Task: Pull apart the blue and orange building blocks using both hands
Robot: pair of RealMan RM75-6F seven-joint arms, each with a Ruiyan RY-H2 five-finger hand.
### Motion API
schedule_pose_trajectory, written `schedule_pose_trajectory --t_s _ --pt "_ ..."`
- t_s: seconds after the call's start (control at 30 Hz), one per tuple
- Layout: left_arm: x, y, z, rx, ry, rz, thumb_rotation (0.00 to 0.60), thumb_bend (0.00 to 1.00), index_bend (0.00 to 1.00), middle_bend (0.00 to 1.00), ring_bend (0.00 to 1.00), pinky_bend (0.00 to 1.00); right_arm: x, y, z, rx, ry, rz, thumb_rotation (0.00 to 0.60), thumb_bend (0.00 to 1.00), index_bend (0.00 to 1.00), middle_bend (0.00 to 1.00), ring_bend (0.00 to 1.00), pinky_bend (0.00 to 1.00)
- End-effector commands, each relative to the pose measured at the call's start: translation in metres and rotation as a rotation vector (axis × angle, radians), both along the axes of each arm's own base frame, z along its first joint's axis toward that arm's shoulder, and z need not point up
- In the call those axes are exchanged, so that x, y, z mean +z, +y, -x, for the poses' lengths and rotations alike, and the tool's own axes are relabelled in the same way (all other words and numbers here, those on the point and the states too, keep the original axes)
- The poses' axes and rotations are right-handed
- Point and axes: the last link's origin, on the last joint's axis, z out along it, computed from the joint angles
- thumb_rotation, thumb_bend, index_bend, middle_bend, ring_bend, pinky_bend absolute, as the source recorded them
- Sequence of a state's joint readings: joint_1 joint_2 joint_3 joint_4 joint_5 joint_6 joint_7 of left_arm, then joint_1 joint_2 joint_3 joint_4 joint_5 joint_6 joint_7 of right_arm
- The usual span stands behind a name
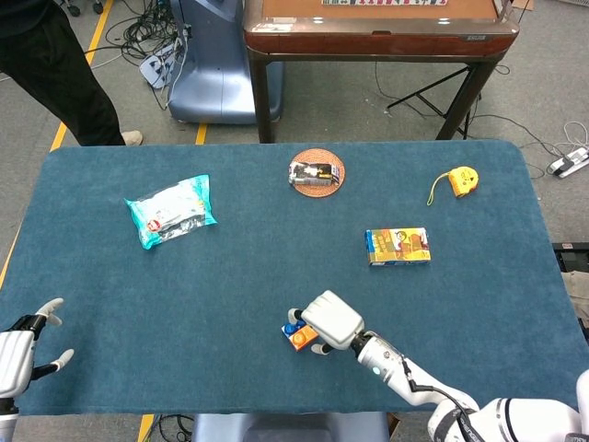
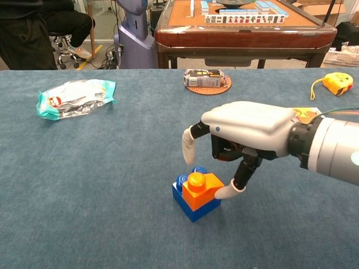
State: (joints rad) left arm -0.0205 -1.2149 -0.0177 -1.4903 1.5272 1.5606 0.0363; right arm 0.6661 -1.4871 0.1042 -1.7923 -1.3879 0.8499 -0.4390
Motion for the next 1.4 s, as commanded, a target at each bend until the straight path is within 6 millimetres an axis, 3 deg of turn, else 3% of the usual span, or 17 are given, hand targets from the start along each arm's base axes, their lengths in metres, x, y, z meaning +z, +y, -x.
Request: schedule_pose_trajectory --t_s 0.03,0.87,1.23,1.4 --pt "0.0 0.0 0.001 0.002 -0.001 0.001 0.6 0.1 0.25 0.42 0.39 0.66 -0.003 -0.001 -0.001 -0.005 -0.001 -0.01 0.6 0.01 0.41 1.0 1.0 1.0" --pt "-0.004 -0.004 0.006 0.017 -0.011 0.015 0.6 0.1 0.25 0.42 0.39 0.66 -0.018 -0.008 0.001 -0.047 0.029 -0.055 0.6 0.17 0.52 1.0 1.0 1.0" --pt "-0.006 -0.005 0.006 0.017 -0.016 0.025 0.6 0.1 0.25 0.42 0.39 0.66 -0.019 -0.008 0.001 -0.063 0.02 -0.052 0.6 0.56 0.61 1.0 1.0 1.0" --pt "-0.005 -0.004 0.005 0.01 -0.022 0.025 0.6 0.1 0.25 0.42 0.39 0.66 -0.013 -0.01 -0.002 -0.075 -0.009 -0.045 0.6 0.64 0.61 1.0 1.0 1.0"
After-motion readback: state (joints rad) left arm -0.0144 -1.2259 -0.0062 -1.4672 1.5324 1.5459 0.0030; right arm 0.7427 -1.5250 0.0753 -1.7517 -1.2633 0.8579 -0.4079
